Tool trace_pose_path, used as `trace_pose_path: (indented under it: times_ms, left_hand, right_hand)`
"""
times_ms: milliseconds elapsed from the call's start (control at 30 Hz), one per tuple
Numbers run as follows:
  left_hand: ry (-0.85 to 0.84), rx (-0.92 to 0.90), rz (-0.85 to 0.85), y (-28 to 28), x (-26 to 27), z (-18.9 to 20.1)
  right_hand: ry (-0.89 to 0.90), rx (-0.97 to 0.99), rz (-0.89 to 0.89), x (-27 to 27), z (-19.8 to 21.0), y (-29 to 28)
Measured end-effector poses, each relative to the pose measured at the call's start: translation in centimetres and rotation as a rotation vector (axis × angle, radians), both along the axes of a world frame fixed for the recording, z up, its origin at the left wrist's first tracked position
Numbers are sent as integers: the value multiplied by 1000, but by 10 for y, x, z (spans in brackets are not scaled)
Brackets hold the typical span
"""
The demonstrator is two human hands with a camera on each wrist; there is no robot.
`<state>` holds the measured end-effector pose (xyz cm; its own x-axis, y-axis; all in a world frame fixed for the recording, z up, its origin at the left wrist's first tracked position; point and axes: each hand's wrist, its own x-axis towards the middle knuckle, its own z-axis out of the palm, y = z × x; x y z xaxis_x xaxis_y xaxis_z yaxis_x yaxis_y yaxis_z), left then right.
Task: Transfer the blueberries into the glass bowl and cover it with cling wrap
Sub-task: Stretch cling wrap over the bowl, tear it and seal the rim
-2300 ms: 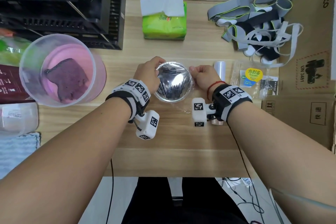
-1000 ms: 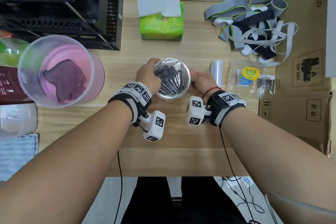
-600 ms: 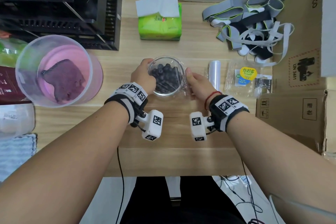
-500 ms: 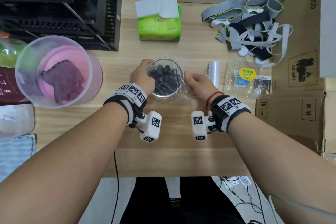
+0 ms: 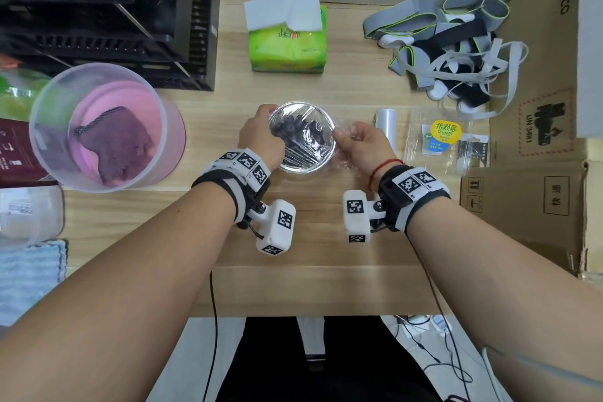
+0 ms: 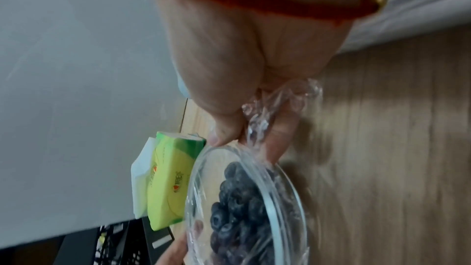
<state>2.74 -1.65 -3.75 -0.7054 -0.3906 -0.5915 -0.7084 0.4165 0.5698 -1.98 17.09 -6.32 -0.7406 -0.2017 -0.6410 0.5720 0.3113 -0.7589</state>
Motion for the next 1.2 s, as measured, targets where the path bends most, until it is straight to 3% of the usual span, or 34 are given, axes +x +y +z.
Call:
trace_pose_path:
  times_ms: [267, 533, 700, 900, 1100, 1200]
  left_hand:
    - [13, 11, -15, -1, 1, 0]
    - [15, 19, -1, -1, 2, -2]
    - [23, 9, -3, 0, 2, -5]
    - [41, 3, 0, 1, 2, -8]
    - [42, -4, 23, 2, 2, -9]
    - [39, -14, 47, 2, 1, -10]
  right_hand:
    - [-160, -131, -239, 8, -11, 2]
    - [-241, 42, -195, 2, -13, -7]
    - [20, 317, -75, -3, -13, -12]
    - [141, 409, -31, -3, -11, -12]
    - [62, 232, -52, 7, -7, -12]
    - [-16, -3, -93, 17, -1, -4]
